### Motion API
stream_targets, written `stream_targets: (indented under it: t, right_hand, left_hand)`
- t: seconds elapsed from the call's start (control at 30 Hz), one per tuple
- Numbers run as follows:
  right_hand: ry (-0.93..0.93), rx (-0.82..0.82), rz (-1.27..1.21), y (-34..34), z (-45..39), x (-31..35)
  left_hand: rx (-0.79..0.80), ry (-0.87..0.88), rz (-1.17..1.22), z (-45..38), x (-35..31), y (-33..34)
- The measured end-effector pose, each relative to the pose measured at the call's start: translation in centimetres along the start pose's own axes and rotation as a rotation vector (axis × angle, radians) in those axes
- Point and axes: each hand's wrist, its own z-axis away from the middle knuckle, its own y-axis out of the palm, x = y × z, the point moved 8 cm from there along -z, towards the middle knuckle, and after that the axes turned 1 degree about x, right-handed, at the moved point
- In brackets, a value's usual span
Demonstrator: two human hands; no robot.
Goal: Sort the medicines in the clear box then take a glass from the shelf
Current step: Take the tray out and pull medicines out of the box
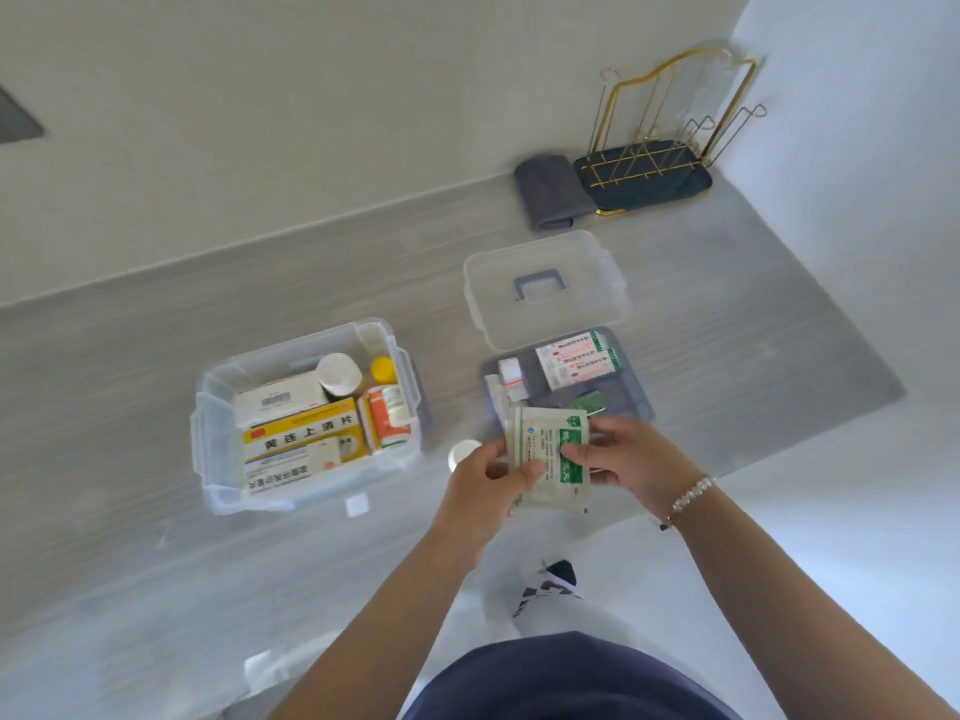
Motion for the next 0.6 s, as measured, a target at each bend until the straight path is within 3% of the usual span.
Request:
stream_targets:
  t: [0.17,0.3,0.6]
  right_hand:
    - [0.095,-0.08,0.269,-3.4,-1.0,-4.4]
    - [0.129,-0.181,0.341,-4.4,-1.7,-7.0]
    - [0.015,-0.156,0.461,-1.9,-3.6,-7.0]
  left_hand:
    - [-0.131,-0.068,-0.14,-1.9,3.8,3.0]
    - [-0.291,-0.166,-0.112,-2.3,7.4,2.8]
    - [-0.467,-0.16,-0.099,-1.9,8.8,1.0]
